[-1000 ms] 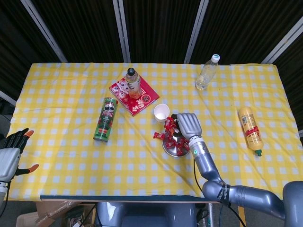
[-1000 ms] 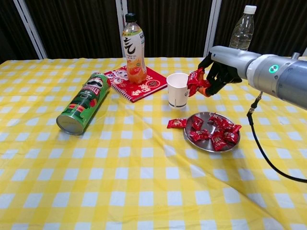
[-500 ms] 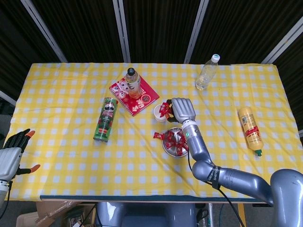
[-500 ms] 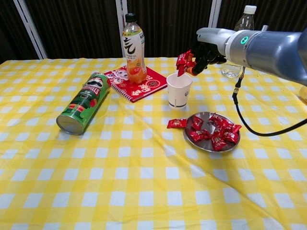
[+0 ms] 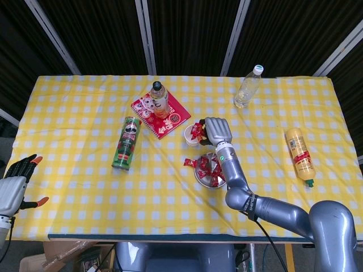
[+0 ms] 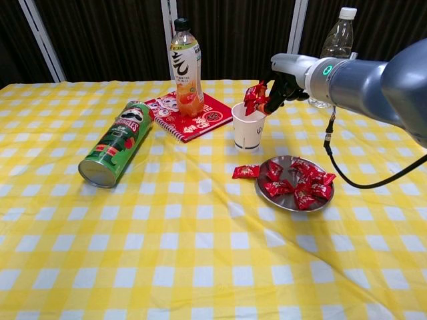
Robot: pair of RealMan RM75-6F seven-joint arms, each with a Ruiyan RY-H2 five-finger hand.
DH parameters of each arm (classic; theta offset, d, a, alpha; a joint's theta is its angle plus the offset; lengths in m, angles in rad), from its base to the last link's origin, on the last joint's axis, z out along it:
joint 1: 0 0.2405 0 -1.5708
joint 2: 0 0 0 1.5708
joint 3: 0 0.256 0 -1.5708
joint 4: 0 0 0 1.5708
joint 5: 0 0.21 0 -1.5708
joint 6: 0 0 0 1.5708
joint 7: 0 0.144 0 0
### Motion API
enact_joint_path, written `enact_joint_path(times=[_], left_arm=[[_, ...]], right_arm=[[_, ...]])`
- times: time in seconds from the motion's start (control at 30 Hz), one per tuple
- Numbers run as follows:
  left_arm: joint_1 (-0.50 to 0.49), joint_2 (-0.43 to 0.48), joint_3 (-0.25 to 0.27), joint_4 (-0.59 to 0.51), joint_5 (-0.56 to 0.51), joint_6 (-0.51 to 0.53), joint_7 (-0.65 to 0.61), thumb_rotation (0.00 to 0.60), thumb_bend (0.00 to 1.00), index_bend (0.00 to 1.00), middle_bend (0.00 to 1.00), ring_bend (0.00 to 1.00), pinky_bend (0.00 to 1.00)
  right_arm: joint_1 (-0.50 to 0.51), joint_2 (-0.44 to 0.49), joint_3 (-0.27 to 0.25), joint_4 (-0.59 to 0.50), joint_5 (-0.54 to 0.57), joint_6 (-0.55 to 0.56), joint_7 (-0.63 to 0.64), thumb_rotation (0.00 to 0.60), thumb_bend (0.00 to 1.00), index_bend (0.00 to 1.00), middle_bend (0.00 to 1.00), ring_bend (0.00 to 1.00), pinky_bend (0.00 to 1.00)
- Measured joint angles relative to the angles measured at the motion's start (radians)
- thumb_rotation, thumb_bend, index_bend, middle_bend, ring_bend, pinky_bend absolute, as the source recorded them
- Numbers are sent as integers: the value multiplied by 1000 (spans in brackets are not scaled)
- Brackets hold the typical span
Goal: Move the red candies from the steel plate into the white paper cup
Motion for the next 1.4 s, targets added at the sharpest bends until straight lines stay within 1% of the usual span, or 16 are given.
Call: enact_joint_path(times=[0.1,0.17,0.43,0.5,0.77,0.97,1.23,1.4], left_arm=[[-1,2,1,-1,0,-2,-1,600,18,0,0,0,0],[-1,2,2,0,0,-4,0,600,18,0,0,0,0],[-1,4,4,1,0,-5,-3,600,18,0,0,0,0],[-1,4,4,1,1,-4,-4,600,18,0,0,0,0],[-1,5,5,3,3,-4,-9,600,18,0,0,0,0],[-3,6,4,0,1,-6,-10,600,18,0,0,0,0],[-2,5,6,0,8,1,-5,600,18,0,0,0,0],[1,4,6,5,12,7,-10,600,18,0,0,0,0]], right_arm=[[8,-11,-10,19,-7,-11,6,600,558,693,815,910,929],[11,-14,-17,23,-9,-15,6,600,558,674,815,910,929],[20,-25,-26,33,-31,-4,13,600,556,475,815,910,929],[24,-30,-26,42,-38,0,15,600,539,444,815,910,929],[30,-39,-27,64,-35,2,15,600,528,434,815,910,929],[26,-31,-26,44,-45,11,20,600,528,417,815,910,929],[11,0,-33,-85,-61,60,6,600,528,406,815,910,929],[0,2,-44,-134,-61,94,-1,600,524,368,815,910,930]])
